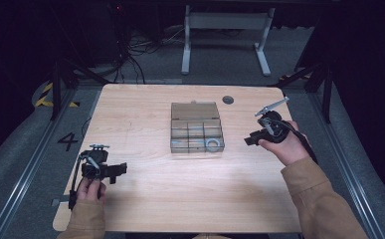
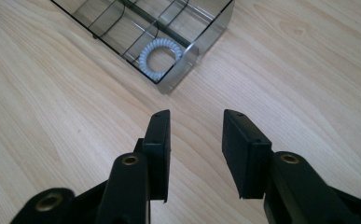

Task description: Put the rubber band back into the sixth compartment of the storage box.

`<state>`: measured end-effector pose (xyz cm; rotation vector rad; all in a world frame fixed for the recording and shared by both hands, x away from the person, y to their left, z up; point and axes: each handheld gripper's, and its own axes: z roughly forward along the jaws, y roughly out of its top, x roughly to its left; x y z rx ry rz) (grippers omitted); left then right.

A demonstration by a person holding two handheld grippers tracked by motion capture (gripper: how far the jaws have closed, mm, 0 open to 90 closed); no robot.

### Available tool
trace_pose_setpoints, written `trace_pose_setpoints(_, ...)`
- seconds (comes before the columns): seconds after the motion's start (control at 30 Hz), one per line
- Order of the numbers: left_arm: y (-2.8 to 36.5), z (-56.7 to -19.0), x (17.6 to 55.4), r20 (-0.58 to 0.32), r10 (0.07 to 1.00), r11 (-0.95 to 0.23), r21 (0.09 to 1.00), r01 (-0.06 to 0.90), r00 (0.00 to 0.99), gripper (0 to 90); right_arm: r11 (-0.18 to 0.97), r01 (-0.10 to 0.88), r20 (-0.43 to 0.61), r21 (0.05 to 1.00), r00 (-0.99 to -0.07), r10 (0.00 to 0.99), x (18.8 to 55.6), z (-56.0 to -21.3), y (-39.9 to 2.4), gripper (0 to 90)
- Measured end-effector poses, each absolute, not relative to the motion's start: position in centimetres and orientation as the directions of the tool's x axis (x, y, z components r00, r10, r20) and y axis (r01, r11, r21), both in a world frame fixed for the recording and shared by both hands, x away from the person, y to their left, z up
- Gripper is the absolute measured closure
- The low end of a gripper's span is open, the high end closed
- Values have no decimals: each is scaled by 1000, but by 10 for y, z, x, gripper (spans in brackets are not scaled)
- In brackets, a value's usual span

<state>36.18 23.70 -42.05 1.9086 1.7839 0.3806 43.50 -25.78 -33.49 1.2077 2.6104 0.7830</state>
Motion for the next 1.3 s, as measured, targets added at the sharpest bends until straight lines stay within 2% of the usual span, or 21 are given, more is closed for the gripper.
trace_pose_setpoints(0.4,240,-421,360,-131,987,-7,530,848,90,163,513,671,94,535,-651,753,414,-344,-283,566)
trace_pose_setpoints(0.63,238,-421,360,-124,987,-18,531,847,98,163,506,676,100,536,-646,757,402,-359,-290,553)
trace_pose_setpoints(0.87,238,-421,362,-125,987,-17,531,847,98,163,470,667,92,578,-626,775,382,-374,-304,544)
trace_pose_setpoints(1.3,238,-421,362,-126,987,-18,532,847,100,163,468,679,116,565,-627,771,375,-407,-310,518)
